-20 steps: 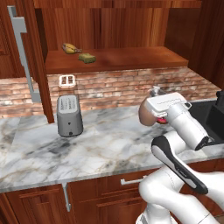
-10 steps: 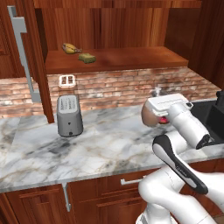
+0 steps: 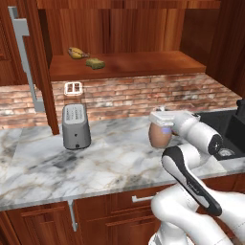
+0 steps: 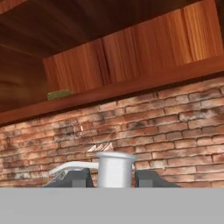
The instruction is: Pick the sponge and soap dispenser from the cabinet and place them on the counter.
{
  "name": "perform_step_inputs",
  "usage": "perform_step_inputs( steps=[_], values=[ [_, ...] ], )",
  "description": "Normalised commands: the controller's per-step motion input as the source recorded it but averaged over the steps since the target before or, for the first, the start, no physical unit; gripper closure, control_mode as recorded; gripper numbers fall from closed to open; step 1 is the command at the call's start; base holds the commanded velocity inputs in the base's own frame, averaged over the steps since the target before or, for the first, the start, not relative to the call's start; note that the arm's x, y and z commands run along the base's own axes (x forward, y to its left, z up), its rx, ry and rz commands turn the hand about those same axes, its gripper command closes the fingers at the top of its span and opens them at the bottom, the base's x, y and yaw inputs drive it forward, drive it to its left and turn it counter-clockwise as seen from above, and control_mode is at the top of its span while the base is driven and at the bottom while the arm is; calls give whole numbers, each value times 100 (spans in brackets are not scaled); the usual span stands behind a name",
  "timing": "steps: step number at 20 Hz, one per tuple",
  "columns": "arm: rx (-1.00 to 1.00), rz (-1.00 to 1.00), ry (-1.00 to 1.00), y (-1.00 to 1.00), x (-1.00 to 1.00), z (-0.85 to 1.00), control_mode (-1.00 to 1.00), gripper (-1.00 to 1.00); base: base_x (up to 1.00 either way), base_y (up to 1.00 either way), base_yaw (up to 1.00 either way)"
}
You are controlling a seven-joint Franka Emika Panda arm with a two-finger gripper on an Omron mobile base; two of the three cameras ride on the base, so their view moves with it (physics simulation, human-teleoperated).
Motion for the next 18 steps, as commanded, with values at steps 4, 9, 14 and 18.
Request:
perform_step_inputs(
  steps=[4,9,14,18],
  values=[
    [-3,4,11,28,0,-48,-100,100,0,0,0],
    [-2,3,6,27,0,-47,-100,100,0,0,0],
    [0,2,-4,12,-15,-20,-100,100,0,0,0],
    [0,1,-13,12,-6,-33,-100,100,0,0,0]
  ],
)
